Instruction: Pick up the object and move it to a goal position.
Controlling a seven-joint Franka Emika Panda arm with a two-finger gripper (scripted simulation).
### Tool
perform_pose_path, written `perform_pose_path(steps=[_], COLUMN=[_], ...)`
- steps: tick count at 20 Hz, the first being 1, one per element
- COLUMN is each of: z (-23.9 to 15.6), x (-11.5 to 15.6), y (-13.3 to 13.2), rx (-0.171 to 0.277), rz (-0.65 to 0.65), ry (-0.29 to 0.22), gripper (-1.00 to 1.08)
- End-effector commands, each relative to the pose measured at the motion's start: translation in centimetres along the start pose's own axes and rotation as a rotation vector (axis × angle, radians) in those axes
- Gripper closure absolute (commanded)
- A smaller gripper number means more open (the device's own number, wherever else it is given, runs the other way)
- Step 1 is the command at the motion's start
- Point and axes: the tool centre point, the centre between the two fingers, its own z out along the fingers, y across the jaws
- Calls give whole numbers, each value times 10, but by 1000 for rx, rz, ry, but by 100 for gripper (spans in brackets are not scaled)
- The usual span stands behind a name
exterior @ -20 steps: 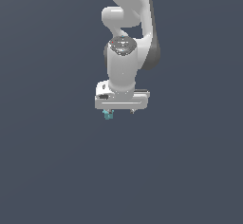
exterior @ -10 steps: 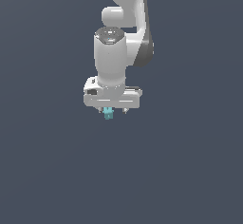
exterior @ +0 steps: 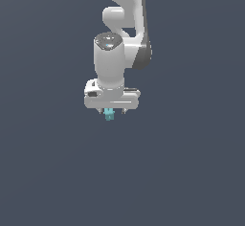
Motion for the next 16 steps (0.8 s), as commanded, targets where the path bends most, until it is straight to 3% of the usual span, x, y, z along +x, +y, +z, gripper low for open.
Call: perform_pose_path(steps=[1, 16], z=[10, 75], x=[-10, -91], y=[4, 28], rx=[3, 28], rz=[-18, -150], ry=[-8, -61], gripper=[-92, -92])
